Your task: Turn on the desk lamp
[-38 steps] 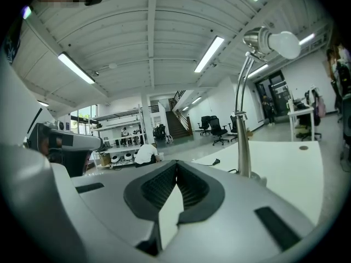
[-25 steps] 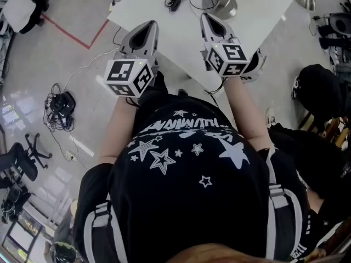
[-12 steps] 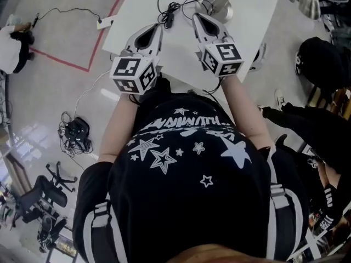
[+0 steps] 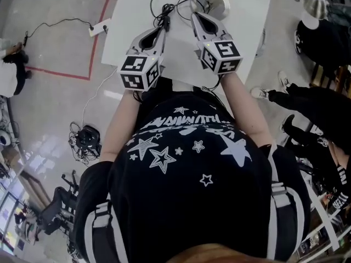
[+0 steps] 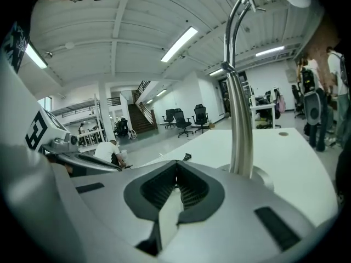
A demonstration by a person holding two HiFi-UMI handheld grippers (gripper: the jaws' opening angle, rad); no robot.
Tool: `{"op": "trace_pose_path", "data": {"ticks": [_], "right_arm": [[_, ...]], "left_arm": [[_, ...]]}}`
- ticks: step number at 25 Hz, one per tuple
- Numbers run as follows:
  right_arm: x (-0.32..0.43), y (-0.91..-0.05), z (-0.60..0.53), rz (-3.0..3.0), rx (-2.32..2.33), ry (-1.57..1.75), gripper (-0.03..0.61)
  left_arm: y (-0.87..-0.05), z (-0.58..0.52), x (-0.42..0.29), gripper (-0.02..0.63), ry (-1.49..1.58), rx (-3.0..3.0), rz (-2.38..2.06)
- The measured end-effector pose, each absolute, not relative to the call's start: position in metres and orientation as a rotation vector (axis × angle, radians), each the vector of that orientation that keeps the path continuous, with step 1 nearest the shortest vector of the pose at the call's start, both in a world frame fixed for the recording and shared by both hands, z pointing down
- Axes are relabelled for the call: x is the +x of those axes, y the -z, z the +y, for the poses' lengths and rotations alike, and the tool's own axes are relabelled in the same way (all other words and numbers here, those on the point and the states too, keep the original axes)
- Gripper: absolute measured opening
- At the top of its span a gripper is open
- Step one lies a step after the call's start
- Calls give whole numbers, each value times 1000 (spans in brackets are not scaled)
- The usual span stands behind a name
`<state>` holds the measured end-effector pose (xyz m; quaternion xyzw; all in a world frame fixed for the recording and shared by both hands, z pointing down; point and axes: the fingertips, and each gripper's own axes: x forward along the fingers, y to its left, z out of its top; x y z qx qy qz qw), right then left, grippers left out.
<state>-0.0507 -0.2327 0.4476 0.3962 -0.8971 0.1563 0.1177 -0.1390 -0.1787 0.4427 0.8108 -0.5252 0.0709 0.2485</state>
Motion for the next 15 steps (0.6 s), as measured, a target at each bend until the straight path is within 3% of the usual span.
{"op": "trace_pose_path", "data": {"ticks": [6, 10, 15], "right_arm": [[-63, -456, -232, -2606, 1153, -460, 5], [-64, -463, -231, -2586, 1156, -465, 5], [-63, -465, -229, -2564, 1187, -477, 5]], "left_arm": [[-471, -188, -139, 17, -297, 2199, -1411], [-485, -193, -126, 101, -342, 2221, -1329], [-504, -195, -126, 109, -400, 2179, -1293]]}}
